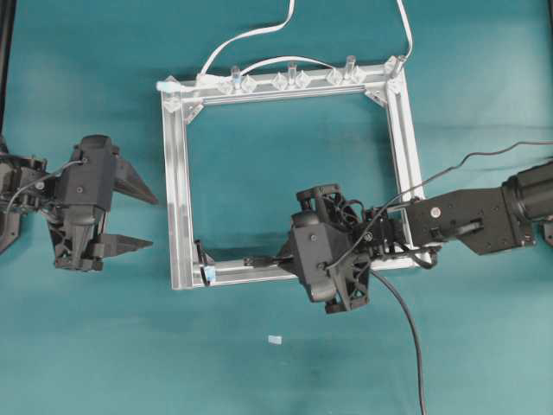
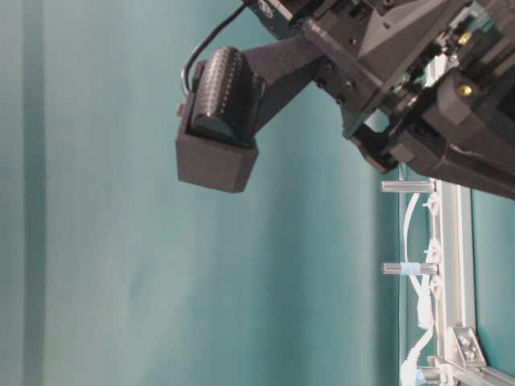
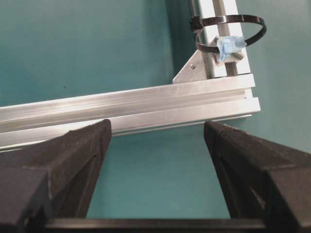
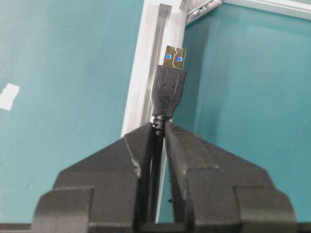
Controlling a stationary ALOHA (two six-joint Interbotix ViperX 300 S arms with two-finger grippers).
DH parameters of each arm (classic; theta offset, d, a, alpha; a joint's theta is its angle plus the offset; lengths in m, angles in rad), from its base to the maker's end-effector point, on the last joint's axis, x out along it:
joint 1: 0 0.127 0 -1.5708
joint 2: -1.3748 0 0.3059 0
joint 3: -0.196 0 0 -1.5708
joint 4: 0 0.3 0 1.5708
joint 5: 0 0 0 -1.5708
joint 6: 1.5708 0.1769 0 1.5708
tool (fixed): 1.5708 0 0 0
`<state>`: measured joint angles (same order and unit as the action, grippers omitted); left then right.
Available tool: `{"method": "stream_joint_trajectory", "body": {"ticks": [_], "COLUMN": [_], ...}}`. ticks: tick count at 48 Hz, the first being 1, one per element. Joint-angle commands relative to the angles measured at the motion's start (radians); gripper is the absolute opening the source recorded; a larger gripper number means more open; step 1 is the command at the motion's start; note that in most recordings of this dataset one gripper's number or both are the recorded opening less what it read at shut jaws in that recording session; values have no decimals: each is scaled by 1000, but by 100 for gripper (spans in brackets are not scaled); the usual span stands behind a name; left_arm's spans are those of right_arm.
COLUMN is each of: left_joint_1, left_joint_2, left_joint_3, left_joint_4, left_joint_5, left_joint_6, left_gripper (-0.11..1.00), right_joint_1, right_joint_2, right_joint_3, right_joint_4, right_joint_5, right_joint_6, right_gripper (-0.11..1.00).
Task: Insert the wire through the string loop located on the left side.
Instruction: 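Push the USB plug through the black zip-tie loop with the right gripper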
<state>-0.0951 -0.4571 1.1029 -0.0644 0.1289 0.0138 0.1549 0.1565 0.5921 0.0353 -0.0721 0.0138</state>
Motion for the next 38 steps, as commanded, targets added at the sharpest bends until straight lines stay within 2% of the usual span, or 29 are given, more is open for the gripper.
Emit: {"method": "stream_joint_trajectory", "body": {"ticks": [1, 23, 38], "left_joint_1": [-3, -5, -3], "left_joint_2": [-5, -6, -6], "left_joint_3": [-17, -15, -12], "left_joint_4": [3, 3, 3], "left_joint_5": [-3, 5, 5], "left_joint_6": [-2, -2, 0], "left_gripper": [83, 83, 83], "right_joint_1": [-3, -3, -3], "right_joint_2": [-37, -35, 9], "right_joint_3": [-15, -14, -60], "right_joint_4": [-2, -2, -2], "right_joint_5": [-5, -5, -6], "right_joint_6": [-2, -2, -2], "right_gripper": [10, 10, 10]}}
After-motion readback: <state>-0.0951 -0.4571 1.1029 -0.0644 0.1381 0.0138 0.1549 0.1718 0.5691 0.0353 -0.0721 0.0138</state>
